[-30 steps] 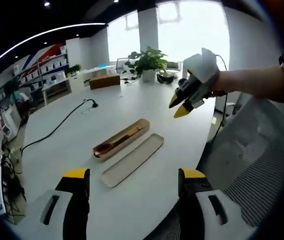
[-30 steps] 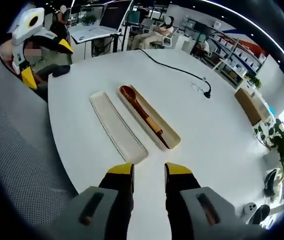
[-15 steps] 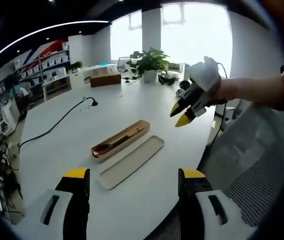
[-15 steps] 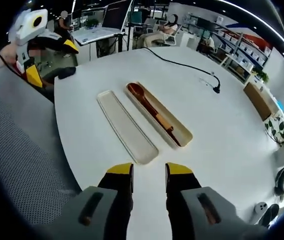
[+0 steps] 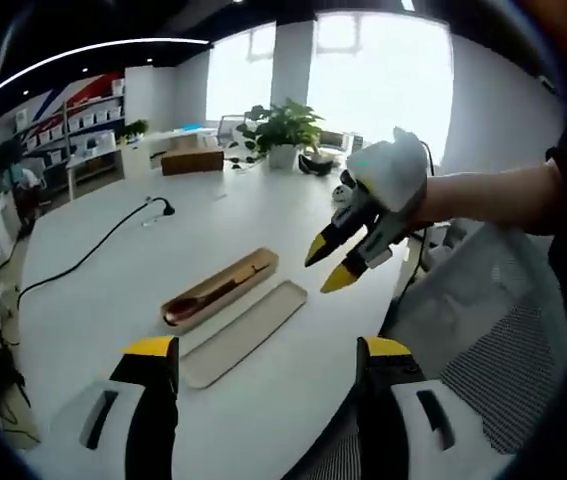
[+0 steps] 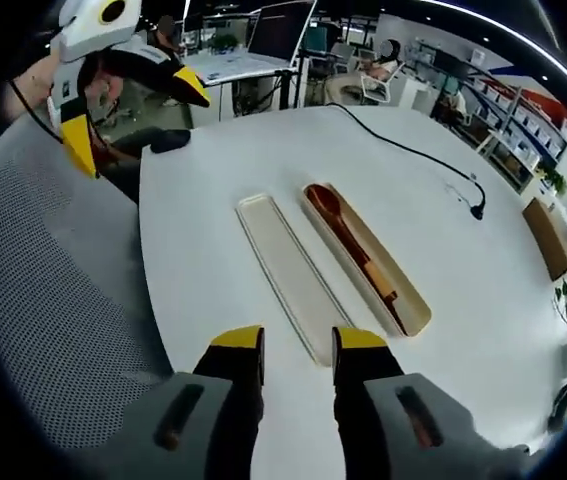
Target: Arrange the utensils inside the cutlery case until each visible utensil rests in its matching compartment.
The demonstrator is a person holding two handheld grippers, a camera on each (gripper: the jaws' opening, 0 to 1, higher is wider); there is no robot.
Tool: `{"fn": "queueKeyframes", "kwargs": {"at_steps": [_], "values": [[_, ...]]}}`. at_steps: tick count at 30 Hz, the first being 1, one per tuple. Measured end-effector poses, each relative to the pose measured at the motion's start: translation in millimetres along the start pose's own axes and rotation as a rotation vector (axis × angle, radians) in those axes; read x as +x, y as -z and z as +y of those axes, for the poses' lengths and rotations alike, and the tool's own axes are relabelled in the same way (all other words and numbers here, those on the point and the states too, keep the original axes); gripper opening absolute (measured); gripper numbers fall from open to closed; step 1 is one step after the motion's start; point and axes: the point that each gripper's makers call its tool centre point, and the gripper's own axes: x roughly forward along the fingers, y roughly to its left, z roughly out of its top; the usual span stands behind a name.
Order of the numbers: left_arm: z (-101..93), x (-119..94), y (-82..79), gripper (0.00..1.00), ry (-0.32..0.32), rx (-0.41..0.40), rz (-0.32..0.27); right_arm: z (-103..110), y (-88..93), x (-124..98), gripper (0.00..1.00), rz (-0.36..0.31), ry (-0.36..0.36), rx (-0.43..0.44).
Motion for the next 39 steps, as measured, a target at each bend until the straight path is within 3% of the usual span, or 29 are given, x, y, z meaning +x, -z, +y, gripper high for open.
{"fn": "queueKeyframes", "kwargs": {"at_steps": [6,9,12,15,19,23,31,39], "values": [[16.7,10.5,46.8,0.69,0.097,0.067,0.169,2.8,0.5,1.9,0.25,0.000,-0.012,0.013],[32.3,18.8,60.7,0.72,0.074,0.079,0.195,10.7,2.3,6.6,0.26,0.002,-0.028,0.015],[41.3,28.8,67.7,0.72,0.077,0.084,0.195,19.9,11.2,11.9,0.27,0.050,-0.058,-0.037],[49.1,37.2,76.3,0.72,0.078,0.147,0.230,21.8,17.6,16.9,0.29,0.065,-0.081,-0.045],[58.4,52.0,81.1,0.72,0.084,0.168,0.237,13.6,36.7,18.6,0.33,0.112,-0.100,-0.075],[65.6,66.8,85.7,0.72,0.095,0.204,0.253,-15.6,53.6,22.1,0.36,0.171,-0.085,-0.142],[67.6,98.3,90.9,0.71,0.157,0.213,0.247,-39.4,60.3,40.4,0.42,0.186,-0.120,-0.151],[64.5,115.5,97.1,0.69,0.201,0.235,0.251,-39.8,59.2,55.3,0.43,0.185,-0.163,-0.153]]}}
